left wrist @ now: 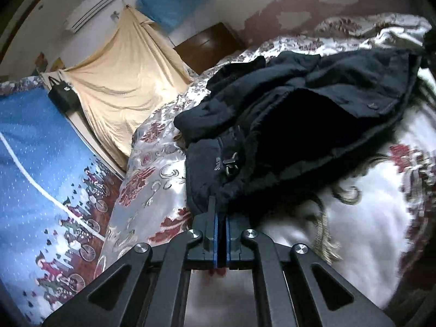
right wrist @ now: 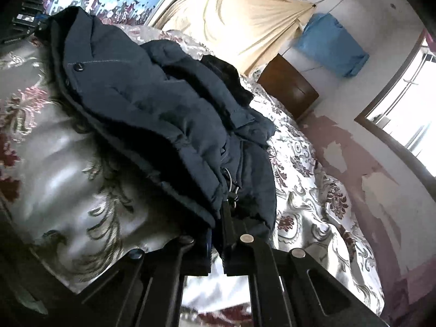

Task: Fold large clothes

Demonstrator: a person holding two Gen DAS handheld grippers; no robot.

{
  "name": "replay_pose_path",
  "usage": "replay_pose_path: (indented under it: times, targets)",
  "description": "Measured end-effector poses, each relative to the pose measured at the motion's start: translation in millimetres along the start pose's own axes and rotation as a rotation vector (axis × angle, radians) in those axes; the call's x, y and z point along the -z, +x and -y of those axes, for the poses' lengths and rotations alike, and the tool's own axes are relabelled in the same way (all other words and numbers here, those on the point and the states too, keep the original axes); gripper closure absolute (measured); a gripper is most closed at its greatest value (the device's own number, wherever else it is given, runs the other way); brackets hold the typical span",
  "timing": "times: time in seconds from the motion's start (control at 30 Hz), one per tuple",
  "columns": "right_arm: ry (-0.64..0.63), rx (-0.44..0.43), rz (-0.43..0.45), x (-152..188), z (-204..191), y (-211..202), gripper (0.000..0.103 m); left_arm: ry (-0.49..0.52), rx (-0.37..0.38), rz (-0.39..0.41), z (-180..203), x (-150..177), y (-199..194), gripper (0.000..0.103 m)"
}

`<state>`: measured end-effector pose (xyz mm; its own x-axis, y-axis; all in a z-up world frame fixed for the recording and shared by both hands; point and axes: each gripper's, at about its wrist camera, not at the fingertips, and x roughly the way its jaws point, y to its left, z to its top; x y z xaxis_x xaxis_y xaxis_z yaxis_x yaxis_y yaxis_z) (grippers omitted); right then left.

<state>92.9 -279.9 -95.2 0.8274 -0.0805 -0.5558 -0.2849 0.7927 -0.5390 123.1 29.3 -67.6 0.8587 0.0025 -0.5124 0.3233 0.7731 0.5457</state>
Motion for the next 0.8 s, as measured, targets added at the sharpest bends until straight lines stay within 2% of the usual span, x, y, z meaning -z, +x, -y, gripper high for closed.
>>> replay_pose_path:
  times: [0.23, 0.53, 0.8]
  targets:
    - [0.054, -0.024, -0.002, 11, -3, -59, 0.098, -0.076, 0.033, 0.003, 2, 9, -62, 0.101]
    - [0.116, -0.044, -0.024, 16, -9, -138, 0.098, -0.151, 0.083, -0.032, 5, 12, -138, 0.101]
    - [0.168, -0.029, -0.005, 10, -1, -145, 0.098, -0.21, 0.084, 0.004, 3, -6, -151, 0.101]
